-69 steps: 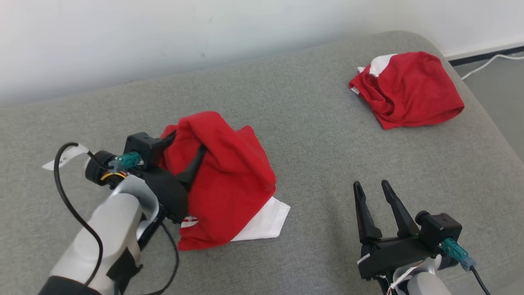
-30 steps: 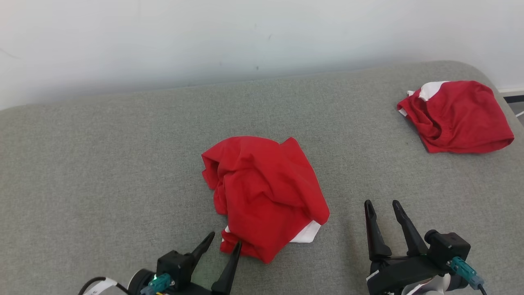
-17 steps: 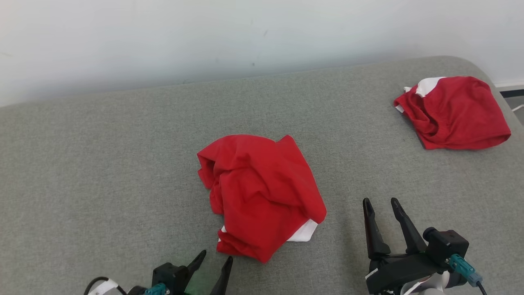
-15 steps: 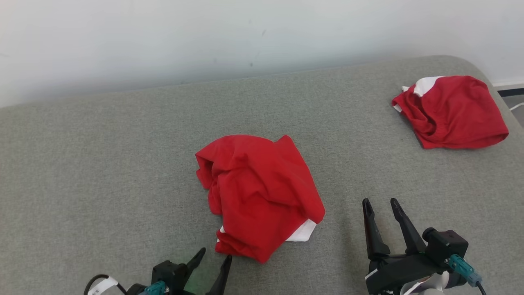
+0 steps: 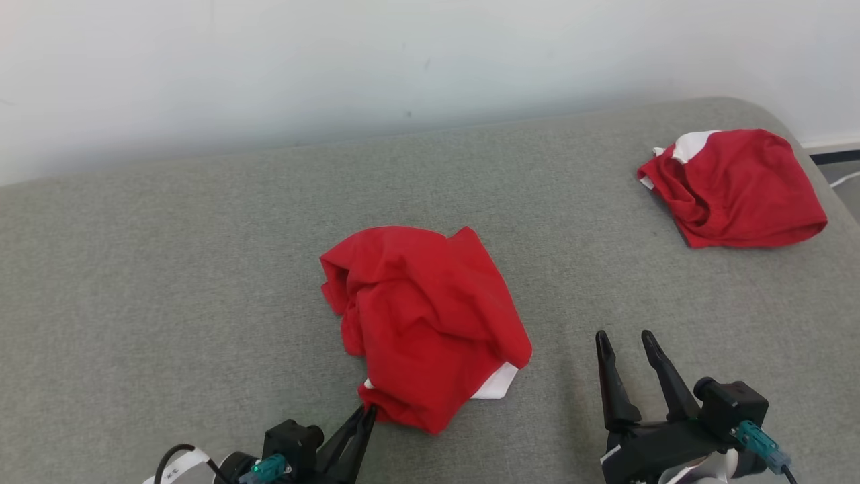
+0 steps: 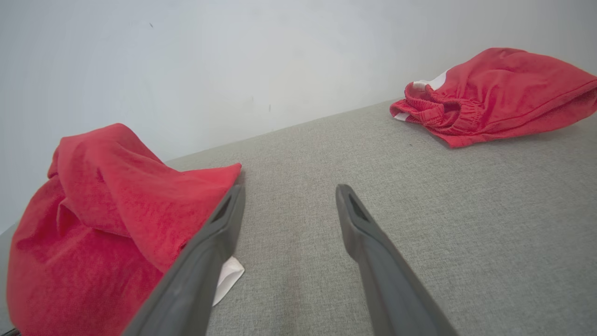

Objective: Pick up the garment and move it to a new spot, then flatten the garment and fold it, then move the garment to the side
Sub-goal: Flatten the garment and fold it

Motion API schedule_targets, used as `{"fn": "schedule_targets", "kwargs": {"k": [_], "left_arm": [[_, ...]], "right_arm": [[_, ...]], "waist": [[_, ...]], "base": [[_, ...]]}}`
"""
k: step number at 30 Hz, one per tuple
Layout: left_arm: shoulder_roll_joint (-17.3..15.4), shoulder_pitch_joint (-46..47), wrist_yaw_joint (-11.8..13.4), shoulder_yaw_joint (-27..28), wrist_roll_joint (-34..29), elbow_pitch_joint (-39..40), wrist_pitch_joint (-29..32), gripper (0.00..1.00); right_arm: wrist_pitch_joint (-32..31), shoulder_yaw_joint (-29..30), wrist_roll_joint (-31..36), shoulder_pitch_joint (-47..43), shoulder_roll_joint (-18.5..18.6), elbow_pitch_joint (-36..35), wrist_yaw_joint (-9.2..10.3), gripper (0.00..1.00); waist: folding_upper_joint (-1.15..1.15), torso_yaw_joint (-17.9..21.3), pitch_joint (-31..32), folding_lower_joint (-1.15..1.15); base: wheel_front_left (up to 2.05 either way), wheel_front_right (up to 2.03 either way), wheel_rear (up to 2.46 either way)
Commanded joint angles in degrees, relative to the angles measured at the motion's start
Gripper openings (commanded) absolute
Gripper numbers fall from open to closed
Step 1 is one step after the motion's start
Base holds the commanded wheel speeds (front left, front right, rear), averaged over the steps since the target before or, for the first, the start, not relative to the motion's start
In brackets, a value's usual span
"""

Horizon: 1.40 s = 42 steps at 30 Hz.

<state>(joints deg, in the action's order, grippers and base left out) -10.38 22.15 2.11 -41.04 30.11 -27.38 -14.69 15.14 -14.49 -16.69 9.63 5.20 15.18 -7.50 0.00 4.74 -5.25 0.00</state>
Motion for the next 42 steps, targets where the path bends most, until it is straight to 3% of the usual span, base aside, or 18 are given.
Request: {"fn": "schedule_targets", "kwargs": {"k": [1,10,28,37,38,39,40,42], "left_arm": [[-0.02,0.02,0.43,0.51,-0.49,0.61,-0.39,0.0],[-2.38,-2.42,3.57,3.08,-1.98,7.78,-0.43,0.0],[-14.92,-11.85,14.46,7.55,-3.73,31.02,8.3,0.0],[-14.42,-15.54,15.15,7.81,-1.06,26.37,8.14,0.0],[-13.86,-15.52,15.01,7.94,-0.61,25.79,7.52,0.39],[-13.68,-15.5,14.83,7.91,-0.63,25.17,7.01,0.91],[-13.33,-15.45,14.77,8.14,-0.33,24.92,6.15,1.0],[-12.92,-15.39,14.55,8.33,0.03,24.57,4.89,1.0]], "right_arm": [[0.12,0.29,-0.15,-0.93,0.25,-0.07,0.01,1.0],[0.12,0.99,-0.23,-2.38,-0.41,0.02,0.01,1.0],[0.12,2.6,0.36,-3.55,-1.24,-0.17,0.01,1.0],[0.12,1.8,0.03,-2.43,-0.89,0.31,0.01,1.0],[0.12,1.81,0.0,-2.45,-0.78,0.31,0.01,1.0],[0.12,1.87,-0.01,-2.47,-0.66,0.32,0.01,1.0],[0.12,1.96,-0.05,-2.52,-0.53,0.36,0.01,1.0],[0.12,2.08,-0.13,-2.55,-0.36,0.41,0.01,1.0]], "waist": [[0.0,-0.88,0.47,0.0],[0.0,-5.44,2.54,0.0],[0.0,-11.73,3.08,0.0],[0.0,-11.57,2.63,0.0],[0.0,-11.52,2.63,0.0],[0.0,-11.47,2.64,0.0],[0.0,-11.46,2.64,0.0],[0.0,-11.49,2.7,0.0]], "base": [[0.0,0.0,0.0],[0.0,0.0,0.0],[0.0,0.0,0.0],[0.0,0.0,0.0],[0.0,0.0,0.0],[0.0,0.0,0.0],[0.0,0.0,0.0],[0.0,0.0,0.0]]}}
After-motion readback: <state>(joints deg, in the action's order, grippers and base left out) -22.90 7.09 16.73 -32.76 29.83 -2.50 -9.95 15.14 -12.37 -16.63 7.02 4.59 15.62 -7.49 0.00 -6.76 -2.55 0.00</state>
